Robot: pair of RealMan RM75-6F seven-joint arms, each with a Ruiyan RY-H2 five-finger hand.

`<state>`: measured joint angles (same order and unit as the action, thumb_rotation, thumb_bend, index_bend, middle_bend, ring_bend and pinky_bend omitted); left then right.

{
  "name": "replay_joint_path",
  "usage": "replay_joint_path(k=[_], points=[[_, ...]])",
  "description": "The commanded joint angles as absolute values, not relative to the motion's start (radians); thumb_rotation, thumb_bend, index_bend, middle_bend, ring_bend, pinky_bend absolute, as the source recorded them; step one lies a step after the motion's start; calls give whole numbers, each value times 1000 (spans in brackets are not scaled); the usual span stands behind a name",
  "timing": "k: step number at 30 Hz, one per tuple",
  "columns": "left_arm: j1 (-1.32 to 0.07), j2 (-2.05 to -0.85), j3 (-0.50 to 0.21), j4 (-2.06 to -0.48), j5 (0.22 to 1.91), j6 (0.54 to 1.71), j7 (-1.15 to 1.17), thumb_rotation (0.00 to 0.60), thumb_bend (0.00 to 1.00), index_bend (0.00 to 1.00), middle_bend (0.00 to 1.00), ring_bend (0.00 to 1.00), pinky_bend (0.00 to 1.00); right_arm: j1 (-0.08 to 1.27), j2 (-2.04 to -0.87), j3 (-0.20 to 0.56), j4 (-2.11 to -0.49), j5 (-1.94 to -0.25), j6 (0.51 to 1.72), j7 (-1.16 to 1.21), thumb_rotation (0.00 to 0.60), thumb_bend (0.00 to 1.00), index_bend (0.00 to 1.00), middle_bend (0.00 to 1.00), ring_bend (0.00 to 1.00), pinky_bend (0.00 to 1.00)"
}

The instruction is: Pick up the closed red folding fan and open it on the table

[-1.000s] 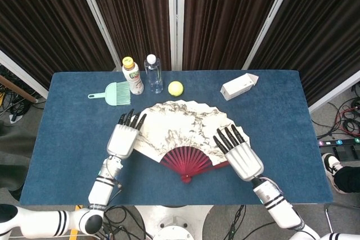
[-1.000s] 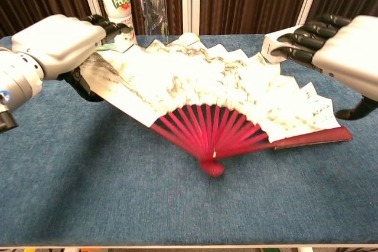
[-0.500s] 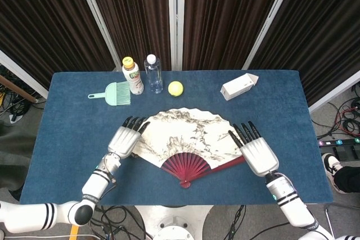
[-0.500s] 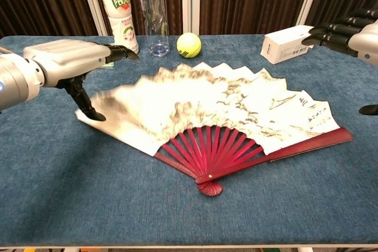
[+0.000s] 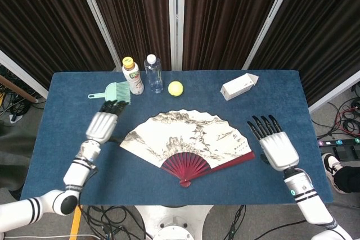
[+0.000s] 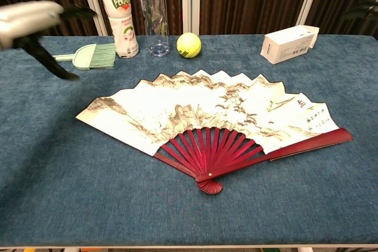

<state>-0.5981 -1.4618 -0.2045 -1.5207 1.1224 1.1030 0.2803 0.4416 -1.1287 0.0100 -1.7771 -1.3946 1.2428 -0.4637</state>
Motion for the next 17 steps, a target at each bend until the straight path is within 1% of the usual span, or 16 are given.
replay_joint_path(k=[1,4,8,13,17], points=[[-488,-1400,-175,-1458,1191,1219,165,600,0,142,103,0,30,376,-1069,11,-1666,-1432,1285,-150,600,238,0,72,0,0],[-414,-1360,-137,-1450,1226,1284,94,600,0,152,104,0,31,335,-1056,2,-1621,-1447,1319,-23,600,244,0,79,0,0],[-315,-1326,-91,-1454,1264,1389,40,600,0,152,104,0,31,269,-1048,-8,-1596,-1463,1394,74,600,244,0,88,0,0],[-205,-1283,-24,-1522,1304,1500,79,600,0,152,104,0,31,182,-1049,-31,-1573,-1494,1493,146,600,242,0,96,0,0],[-144,-1263,11,-1593,1327,1557,114,600,0,152,103,0,31,130,-1069,-42,-1560,-1492,1530,175,600,242,0,103,0,0]])
